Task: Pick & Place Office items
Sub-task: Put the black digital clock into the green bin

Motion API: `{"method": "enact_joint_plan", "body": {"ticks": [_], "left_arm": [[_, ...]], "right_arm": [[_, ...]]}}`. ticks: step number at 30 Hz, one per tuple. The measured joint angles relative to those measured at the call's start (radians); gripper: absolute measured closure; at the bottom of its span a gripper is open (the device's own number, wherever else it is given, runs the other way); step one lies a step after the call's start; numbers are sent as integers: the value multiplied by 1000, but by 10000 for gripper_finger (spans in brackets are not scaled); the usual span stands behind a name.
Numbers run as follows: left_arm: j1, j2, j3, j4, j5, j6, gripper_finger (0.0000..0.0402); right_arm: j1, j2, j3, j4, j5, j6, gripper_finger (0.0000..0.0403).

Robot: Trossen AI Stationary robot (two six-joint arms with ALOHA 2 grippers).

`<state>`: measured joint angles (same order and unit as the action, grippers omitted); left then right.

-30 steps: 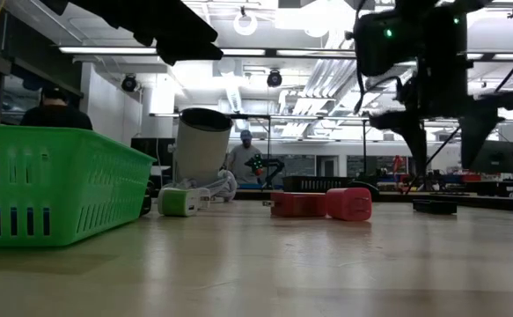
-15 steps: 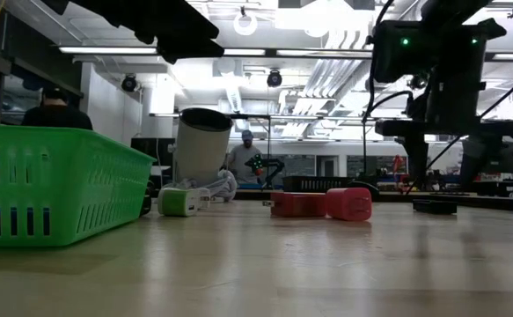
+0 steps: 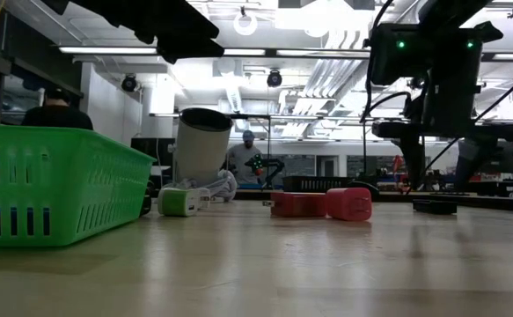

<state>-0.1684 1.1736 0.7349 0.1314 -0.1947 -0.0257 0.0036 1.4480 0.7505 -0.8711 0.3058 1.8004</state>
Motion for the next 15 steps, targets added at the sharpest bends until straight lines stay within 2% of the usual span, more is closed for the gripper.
{"method": "enact_joint_plan", "body": {"ticks": [6,15], "left_arm": [[0,0,0,0,0,0,156],[0,0,0,2,0,0,156]], "right_arm": [[0,63,0,21,-20,10,147],[0,77,0,26,-22,13,147]]}}
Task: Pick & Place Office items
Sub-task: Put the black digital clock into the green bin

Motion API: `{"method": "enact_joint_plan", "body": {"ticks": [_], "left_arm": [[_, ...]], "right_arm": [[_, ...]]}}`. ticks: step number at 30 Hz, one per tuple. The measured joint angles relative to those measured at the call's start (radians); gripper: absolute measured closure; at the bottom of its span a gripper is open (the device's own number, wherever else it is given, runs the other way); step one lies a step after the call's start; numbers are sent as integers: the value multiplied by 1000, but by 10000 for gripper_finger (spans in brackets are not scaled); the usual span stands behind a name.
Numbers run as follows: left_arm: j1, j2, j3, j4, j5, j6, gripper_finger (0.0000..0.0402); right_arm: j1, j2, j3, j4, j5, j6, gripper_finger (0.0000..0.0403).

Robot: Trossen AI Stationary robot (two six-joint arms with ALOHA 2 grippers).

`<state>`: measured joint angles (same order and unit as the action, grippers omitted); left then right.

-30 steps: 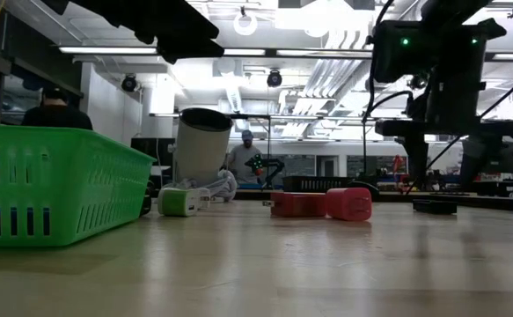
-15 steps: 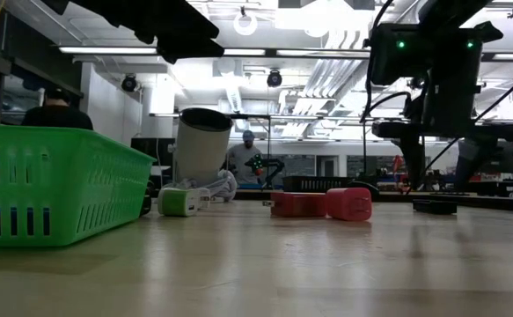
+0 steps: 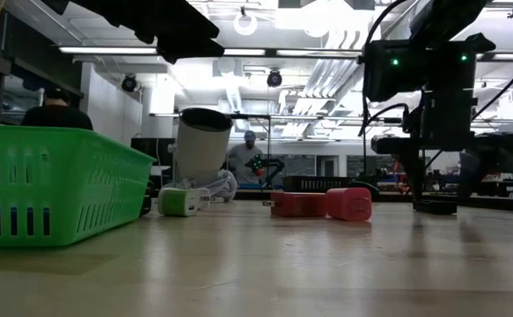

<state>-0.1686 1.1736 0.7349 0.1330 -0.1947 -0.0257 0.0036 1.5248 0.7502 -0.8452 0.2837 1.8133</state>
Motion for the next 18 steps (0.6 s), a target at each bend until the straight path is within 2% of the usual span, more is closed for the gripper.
{"method": "enact_joint_plan", "body": {"ticks": [18], "left_arm": [[0,0,0,2,0,0,156]], "right_arm": [[-12,23,-20,26,-35,-3,147]]}}
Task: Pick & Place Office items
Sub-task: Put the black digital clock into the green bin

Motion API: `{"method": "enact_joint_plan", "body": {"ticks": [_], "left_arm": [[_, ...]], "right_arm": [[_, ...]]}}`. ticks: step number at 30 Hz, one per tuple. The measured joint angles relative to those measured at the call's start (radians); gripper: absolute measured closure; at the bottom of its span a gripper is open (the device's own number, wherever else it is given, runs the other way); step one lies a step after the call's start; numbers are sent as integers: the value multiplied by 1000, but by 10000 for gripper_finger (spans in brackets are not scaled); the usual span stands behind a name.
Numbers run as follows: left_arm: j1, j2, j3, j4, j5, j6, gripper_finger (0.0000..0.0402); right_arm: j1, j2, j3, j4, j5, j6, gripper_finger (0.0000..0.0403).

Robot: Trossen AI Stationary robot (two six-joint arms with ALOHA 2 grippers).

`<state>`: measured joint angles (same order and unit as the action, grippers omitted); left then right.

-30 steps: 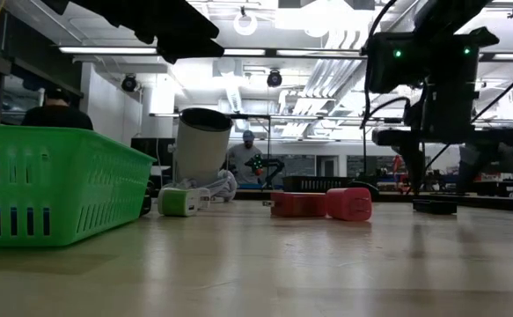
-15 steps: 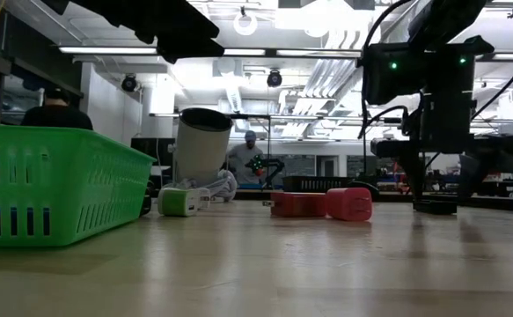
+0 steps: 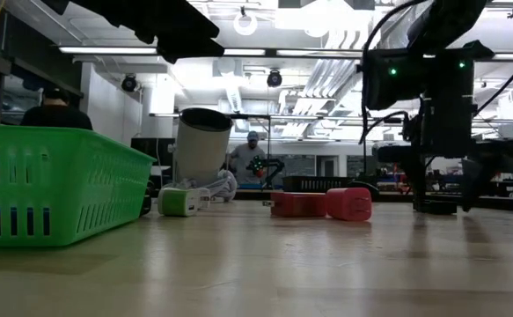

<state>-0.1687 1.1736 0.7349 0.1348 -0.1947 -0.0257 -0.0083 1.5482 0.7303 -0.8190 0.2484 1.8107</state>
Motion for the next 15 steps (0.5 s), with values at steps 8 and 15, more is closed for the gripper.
{"method": "enact_joint_plan", "body": {"ticks": [8,15], "left_arm": [[0,0,0,3,0,0,156],[0,0,0,2,0,0,156]], "right_arm": [[-6,-5,-30,50,-4,-30,147],[-7,-10,-33,48,10,-55,147]]}}
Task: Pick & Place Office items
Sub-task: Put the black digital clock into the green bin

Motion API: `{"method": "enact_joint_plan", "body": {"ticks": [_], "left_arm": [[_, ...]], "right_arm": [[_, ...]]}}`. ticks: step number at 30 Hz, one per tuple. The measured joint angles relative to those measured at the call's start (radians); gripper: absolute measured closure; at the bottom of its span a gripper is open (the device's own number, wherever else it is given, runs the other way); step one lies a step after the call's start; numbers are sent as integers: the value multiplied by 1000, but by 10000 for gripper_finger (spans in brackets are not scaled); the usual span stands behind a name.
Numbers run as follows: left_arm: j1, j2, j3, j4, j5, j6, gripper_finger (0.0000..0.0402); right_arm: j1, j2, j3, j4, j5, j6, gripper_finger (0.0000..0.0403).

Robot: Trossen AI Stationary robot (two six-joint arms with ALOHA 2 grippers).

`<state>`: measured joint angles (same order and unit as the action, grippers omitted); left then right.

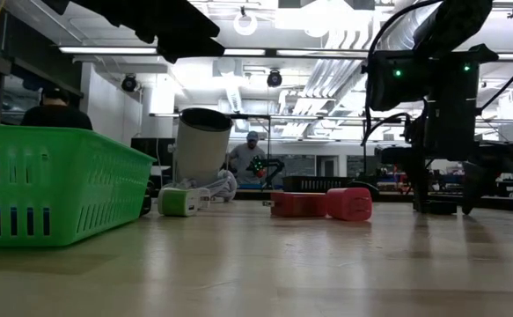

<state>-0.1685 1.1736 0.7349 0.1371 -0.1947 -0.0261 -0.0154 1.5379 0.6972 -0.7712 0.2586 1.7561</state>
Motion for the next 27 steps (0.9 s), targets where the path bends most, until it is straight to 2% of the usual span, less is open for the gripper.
{"method": "enact_joint_plan", "body": {"ticks": [19,27], "left_arm": [[0,0,0,-1,0,0,156],[0,0,0,-1,0,0,156]], "right_arm": [[0,0,0,3,0,-3,147],[0,0,-1,21,-3,19,182]]}}
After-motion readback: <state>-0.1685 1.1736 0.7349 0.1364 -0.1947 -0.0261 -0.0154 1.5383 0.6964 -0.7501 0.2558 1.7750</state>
